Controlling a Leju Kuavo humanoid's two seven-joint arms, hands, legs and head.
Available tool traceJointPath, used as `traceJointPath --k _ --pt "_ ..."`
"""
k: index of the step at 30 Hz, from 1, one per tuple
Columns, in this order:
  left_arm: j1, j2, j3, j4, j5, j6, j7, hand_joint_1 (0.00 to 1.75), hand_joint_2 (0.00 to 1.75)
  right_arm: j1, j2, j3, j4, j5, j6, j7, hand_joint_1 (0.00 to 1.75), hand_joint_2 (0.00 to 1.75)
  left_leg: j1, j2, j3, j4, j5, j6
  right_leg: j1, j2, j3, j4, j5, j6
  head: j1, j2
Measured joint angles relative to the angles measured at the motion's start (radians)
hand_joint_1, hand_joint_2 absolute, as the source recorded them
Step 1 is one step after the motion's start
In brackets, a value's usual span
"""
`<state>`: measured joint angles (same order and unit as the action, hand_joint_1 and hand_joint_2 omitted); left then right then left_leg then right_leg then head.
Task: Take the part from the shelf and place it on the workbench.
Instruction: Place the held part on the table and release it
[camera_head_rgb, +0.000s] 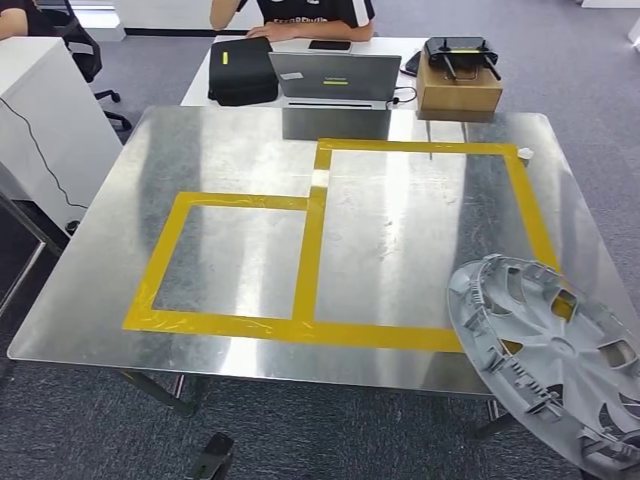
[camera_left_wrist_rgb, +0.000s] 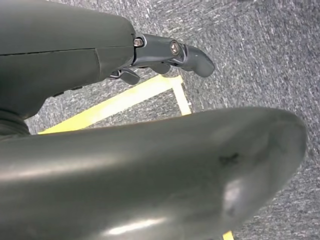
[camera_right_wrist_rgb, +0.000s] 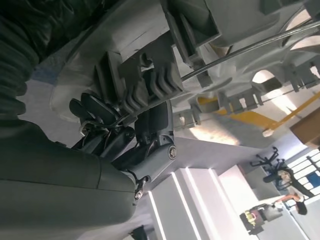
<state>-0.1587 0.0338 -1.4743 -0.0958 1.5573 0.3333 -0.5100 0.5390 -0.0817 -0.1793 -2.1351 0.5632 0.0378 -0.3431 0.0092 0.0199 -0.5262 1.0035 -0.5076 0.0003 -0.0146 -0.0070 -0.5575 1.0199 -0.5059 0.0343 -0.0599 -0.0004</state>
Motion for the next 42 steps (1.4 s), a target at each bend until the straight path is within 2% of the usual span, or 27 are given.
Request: traceJointPath --k 2,6,10,15,19,22,27,30,40,42 --pt "-0.004 0.004 0.001 0.0 0.006 -0.005 0.0 0.0 0.0 -0.017 0.0 -0.014 0.016 0.002 0.031 0.01 1.75 1.75 0.0 0.0 0.0 0.0 0.0 0.0 0.0 0.0 0.0 0.0 0.001 0.0 0.0 0.0" --pt "-0.025 0.022 0.004 0.0 0.012 -0.017 0.007 0.0 1.75 -0.086 -0.019 -0.031 0.09 0.017 0.102 0.038 1.75 1.75 0.0 0.001 -0.001 0.001 0.0 0.0 0.0 0.002 0.001 0.0 0.002 0.001 0.0 0.0" --pt "-0.059 0.045 0.009 0.0 0.013 -0.029 0.004 0.0 1.75 -0.188 -0.081 -0.014 0.212 0.055 0.139 0.086 1.75 1.75 0.0 0.001 -0.002 0.003 0.0 -0.001 0.0 0.003 0.002 0.0 0.005 0.002 0.0 0.0" --pt "-0.106 0.066 0.014 0.0 0.011 -0.046 -0.01 0.0 1.75 -0.335 -0.165 0.071 0.389 0.106 0.15 0.142 1.75 1.75 0.0 0.001 -0.003 0.004 0.003 -0.002 0.0 0.003 0.002 0.0 0.008 0.002 0.0 0.0" --pt "-0.135 0.068 0.009 0.0 -0.002 -0.053 0.009 0.0 1.75 -0.514 -0.216 0.221 0.589 0.163 0.174 0.187 1.75 1.75 0.0 0.005 -0.004 0.004 0.006 -0.002 0.0 0.007 -0.001 0.0 0.013 0.002 0.0 0.0" --pt "-0.152 0.065 0.005 0.0 -0.008 -0.053 0.025 0.0 1.75 -0.656 -0.233 0.353 0.743 0.184 0.176 0.208 1.75 1.75 0.0 0.007 -0.005 0.005 0.009 -0.001 0.0 0.009 -0.004 0.0 0.016 0.001 0.0 0.0" --pt "-0.164 0.056 0.0 -0.001 -0.021 -0.054 0.056 0.0 1.75 -0.901 -0.204 0.569 0.976 0.216 0.179 0.221 1.75 1.75 0.001 0.017 -0.006 0.004 0.01 -0.002 0.001 0.02 -0.007 0.0 0.02 -0.001 0.0 0.0" --pt "-0.172 0.052 0.0 -0.002 -0.022 -0.054 0.061 0.0 1.75 -0.997 -0.173 0.668 1.076 0.214 0.17 0.23 1.75 1.75 0.002 0.02 -0.004 0.004 0.011 -0.003 0.002 0.022 -0.009 0.0 0.021 -0.002 0.0 0.0" --pt "-0.172 0.05 -0.001 -0.002 -0.021 -0.054 0.064 0.0 1.75 -1.103 -0.151 0.801 1.187 0.191 0.158 0.229 1.75 1.75 0.003 0.02 -0.007 0.004 0.013 -0.005 0.003 0.021 -0.009 0.001 0.023 -0.002 0.0 0.0" --pt "-0.173 0.049 -0.001 -0.002 -0.032 -0.057 0.07 0.0 1.75 -1.127 -0.133 0.824 1.205 0.204 0.166 0.227 1.75 1.75 0.003 0.021 -0.008 0.004 0.012 -0.005 0.003 0.024 -0.009 0.001 0.024 -0.003 0.001 0.0"
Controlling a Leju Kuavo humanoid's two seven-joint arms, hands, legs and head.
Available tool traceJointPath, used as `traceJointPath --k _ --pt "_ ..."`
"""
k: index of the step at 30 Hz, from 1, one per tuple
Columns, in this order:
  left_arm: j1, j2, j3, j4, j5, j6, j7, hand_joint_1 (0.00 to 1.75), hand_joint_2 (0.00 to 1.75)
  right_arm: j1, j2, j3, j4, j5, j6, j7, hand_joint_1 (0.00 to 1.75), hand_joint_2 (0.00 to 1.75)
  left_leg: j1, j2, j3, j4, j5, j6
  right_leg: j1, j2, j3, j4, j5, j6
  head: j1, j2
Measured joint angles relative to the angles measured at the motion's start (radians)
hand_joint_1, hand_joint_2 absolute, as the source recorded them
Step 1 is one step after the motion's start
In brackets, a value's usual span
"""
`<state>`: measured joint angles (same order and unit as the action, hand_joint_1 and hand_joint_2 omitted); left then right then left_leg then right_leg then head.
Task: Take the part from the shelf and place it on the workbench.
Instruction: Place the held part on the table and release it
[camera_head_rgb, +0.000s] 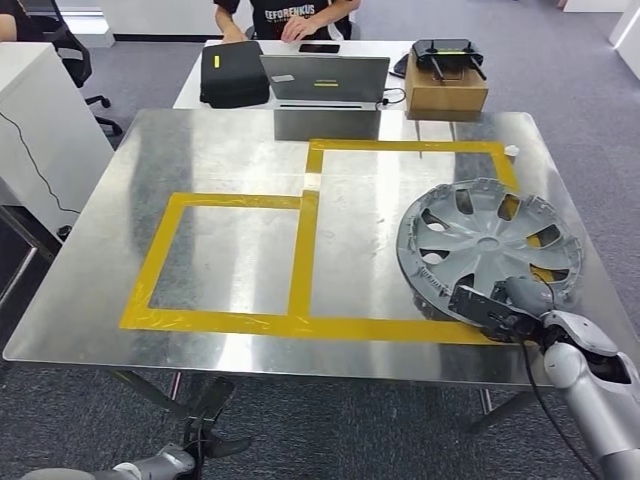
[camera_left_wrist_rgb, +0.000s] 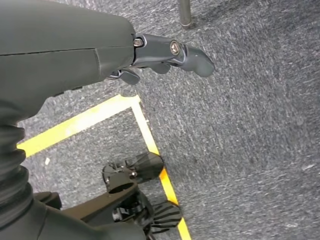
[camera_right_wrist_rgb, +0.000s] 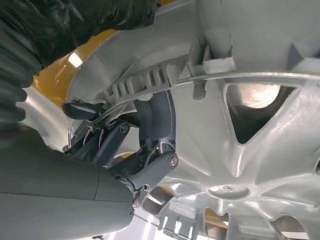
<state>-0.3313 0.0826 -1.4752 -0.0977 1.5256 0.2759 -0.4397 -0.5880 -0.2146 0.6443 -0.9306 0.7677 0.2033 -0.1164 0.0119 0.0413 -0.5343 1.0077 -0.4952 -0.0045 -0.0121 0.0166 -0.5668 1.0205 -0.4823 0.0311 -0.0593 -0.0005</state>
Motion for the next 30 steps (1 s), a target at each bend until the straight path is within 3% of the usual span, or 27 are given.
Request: traceJointPath --k 8,13,22,30 --pt "-0.009 -0.011 0.0 -0.001 -0.052 -0.016 0.031 0.0 1.75 -0.115 0.178 0.168 0.1 -0.004 0.033 -0.016 1.75 1.75 0.001 0.005 -0.002 0.0 0.005 -0.004 0.001 0.002 -0.009 0.002 0.004 -0.004 -0.001 0.0" --pt "-0.008 -0.018 0.0 -0.001 -0.063 -0.016 0.037 0.0 1.75 -0.145 0.235 0.23 0.123 -0.028 0.032 -0.024 1.75 1.75 0.002 0.0 -0.007 0.0 0.006 -0.004 0.002 -0.003 -0.011 0.002 0.004 -0.004 0.0 0.0" --pt "-0.002 -0.018 0.0 -0.002 -0.055 -0.015 0.039 0.0 1.75 -0.168 0.24 0.279 0.135 -0.061 0.004 0.031 1.75 1.75 0.0 -0.001 -0.011 0.0 0.006 -0.004 0.001 -0.005 -0.015 0.002 0.003 -0.004 -0.001 0.0" --pt "0.015 -0.017 0.0 -0.002 -0.038 -0.013 0.027 0.0 1.75 -0.161 0.186 0.293 0.134 -0.061 -0.018 0.127 1.75 1.75 0.0 -0.005 -0.013 0.001 0.006 -0.004 0.001 -0.008 -0.015 0.002 0.003 -0.004 -0.001 0.0"
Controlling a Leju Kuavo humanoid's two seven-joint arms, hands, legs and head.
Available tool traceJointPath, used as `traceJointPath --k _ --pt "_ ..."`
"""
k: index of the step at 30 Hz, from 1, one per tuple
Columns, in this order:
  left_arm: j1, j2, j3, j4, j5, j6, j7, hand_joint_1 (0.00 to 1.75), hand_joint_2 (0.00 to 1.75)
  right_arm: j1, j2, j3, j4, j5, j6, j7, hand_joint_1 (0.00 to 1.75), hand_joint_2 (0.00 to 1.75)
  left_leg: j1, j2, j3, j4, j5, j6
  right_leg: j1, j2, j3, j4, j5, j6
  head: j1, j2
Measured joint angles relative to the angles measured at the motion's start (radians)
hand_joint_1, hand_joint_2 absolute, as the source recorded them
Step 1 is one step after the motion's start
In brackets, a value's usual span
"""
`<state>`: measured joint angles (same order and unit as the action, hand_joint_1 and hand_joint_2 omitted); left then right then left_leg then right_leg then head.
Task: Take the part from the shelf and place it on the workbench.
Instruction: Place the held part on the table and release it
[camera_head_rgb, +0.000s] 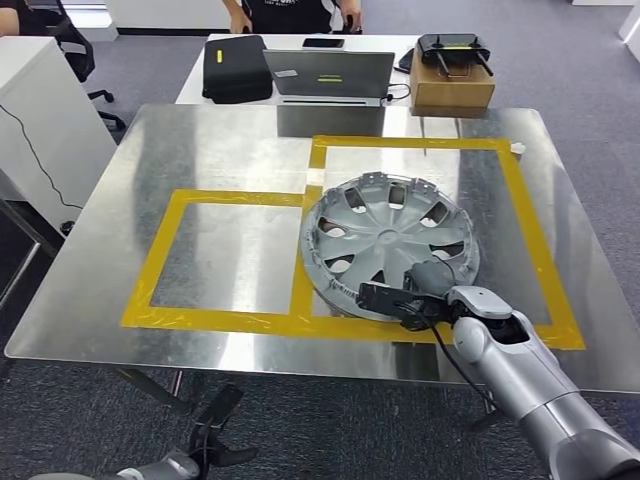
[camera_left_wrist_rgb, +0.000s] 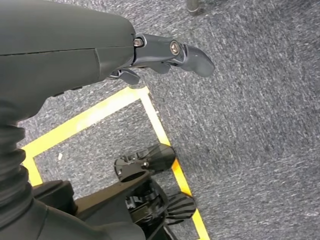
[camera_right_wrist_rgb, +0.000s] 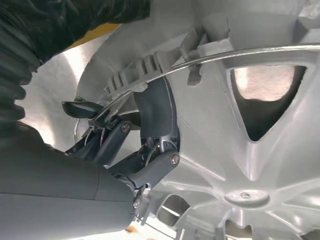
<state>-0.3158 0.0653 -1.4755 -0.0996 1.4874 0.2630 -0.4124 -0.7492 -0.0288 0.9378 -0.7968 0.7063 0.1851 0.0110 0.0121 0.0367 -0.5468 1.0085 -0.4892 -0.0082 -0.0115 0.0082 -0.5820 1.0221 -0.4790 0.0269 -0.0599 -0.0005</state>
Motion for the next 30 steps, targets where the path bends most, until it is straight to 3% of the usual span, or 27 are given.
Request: traceJointPath --k 12,30 --pt "0.011 -0.006 0.0 0.0 -0.07 0.009 -0.015 0.0 1.75 0.062 -0.124 -0.001 -0.137 -0.032 0.028 0.064 1.75 1.75 -0.002 -0.009 -0.002 0.001 0.0 0.001 -0.001 -0.01 0.001 0.0 -0.002 0.001 0.0 0.0" --pt "0.031 0.005 0.001 0.0 -0.01 -0.003 -0.026 0.0 1.75 0.055 -0.142 -0.002 -0.195 -0.079 0.083 0.083 1.75 1.75 -0.002 -0.009 -0.003 0.001 0.0 0.001 -0.001 -0.009 0.0 0.0 -0.002 0.001 0.0 0.0"
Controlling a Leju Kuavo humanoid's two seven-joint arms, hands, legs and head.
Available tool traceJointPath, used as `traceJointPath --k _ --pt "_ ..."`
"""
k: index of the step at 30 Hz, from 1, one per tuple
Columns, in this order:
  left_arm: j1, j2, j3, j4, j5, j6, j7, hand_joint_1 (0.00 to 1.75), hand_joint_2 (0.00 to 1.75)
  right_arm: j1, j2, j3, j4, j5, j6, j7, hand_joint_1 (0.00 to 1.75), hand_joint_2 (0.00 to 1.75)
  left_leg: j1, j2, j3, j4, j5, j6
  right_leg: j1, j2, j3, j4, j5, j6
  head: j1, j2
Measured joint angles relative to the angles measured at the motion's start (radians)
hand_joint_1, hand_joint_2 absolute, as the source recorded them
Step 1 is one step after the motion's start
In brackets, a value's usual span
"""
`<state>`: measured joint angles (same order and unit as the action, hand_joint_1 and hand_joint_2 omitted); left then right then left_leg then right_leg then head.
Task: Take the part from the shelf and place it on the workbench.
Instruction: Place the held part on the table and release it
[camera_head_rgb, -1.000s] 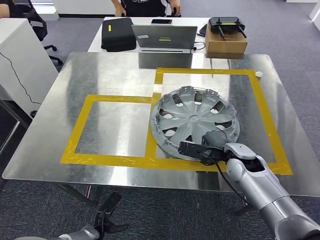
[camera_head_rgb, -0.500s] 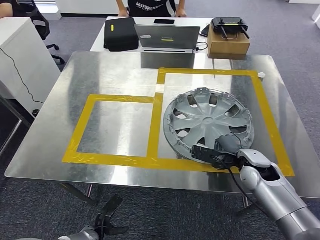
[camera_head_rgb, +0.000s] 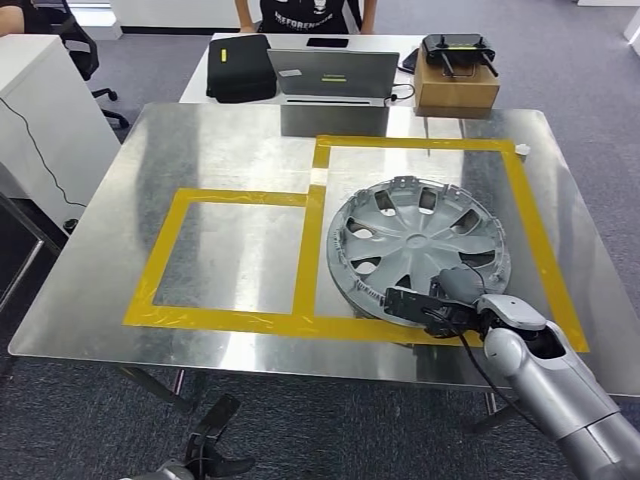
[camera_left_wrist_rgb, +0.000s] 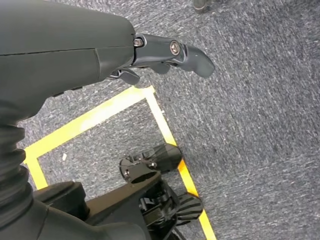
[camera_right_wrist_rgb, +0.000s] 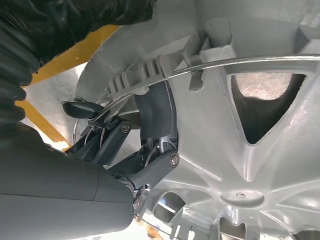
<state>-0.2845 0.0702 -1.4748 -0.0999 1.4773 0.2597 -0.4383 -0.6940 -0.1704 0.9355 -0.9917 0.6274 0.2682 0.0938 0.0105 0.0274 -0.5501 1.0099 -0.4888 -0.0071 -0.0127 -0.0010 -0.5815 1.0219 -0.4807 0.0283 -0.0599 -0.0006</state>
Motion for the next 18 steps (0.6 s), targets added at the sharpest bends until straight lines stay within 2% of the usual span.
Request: traceJointPath --k 4,8,18 --pt "0.001 0.001 0.0 0.0 0.001 0.0 0.0 0.0 1.75 0.0 -0.002 0.0 -0.005 -0.001 0.0 0.002 1.75 1.75 0.0 0.0 0.0 0.0 0.0 0.0 0.0 0.0 0.0 0.0 0.0 0.0 0.0 0.0" --pt "0.001 0.001 0.0 0.0 -0.002 -0.005 -0.005 0.0 1.75 0.002 -0.008 0.001 -0.021 -0.005 0.002 0.01 0.0 1.75 0.0 0.0 0.0 0.0 0.0 0.0 0.0 0.0 0.0 0.0 0.0 0.0 0.0 0.0" --pt "0.001 0.001 0.0 0.0 -0.002 -0.016 -0.03 0.0 1.75 0.009 -0.018 0.002 -0.038 -0.01 0.006 0.021 0.0 1.75 0.0 0.0 -0.001 0.0 0.0 0.0 0.0 0.0 0.0 0.0 0.0 0.0 0.0 0.0"
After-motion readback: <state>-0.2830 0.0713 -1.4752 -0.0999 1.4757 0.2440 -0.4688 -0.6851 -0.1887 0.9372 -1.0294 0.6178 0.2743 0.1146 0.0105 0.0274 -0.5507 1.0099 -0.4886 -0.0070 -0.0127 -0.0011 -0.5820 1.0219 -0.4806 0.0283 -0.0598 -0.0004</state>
